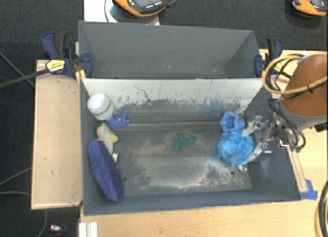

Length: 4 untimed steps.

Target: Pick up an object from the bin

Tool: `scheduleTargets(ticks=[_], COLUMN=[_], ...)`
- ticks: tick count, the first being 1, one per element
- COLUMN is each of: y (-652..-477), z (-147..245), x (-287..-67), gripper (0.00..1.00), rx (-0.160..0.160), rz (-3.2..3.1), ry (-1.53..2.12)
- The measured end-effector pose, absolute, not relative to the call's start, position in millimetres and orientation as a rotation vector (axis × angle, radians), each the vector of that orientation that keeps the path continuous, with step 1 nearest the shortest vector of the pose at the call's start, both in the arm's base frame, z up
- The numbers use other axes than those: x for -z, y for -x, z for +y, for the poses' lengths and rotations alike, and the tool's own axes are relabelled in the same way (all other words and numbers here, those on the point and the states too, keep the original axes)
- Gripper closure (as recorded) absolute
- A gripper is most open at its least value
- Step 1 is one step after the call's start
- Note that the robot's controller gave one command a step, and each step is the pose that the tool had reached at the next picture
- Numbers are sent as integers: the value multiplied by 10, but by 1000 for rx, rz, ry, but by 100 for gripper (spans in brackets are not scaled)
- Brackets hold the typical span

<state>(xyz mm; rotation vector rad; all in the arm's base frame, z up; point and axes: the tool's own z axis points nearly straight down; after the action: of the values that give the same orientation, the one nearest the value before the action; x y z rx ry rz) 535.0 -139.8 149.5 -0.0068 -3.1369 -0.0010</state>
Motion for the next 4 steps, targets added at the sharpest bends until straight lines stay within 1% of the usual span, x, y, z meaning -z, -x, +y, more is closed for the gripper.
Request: scheduleTargets(ticks=[1, 2, 3, 4], y=[-5368, -5166, -5127, -5126], z=[-1391, -1332, -1335, -1335], x=[-1541, -1037, -891, -891], gripper=[0, 0, 100, 100], rx=[-1, -2, -7, -7], rz=[-3144, -3149, -3155, -3155], ry=[0, 129, 224, 221])
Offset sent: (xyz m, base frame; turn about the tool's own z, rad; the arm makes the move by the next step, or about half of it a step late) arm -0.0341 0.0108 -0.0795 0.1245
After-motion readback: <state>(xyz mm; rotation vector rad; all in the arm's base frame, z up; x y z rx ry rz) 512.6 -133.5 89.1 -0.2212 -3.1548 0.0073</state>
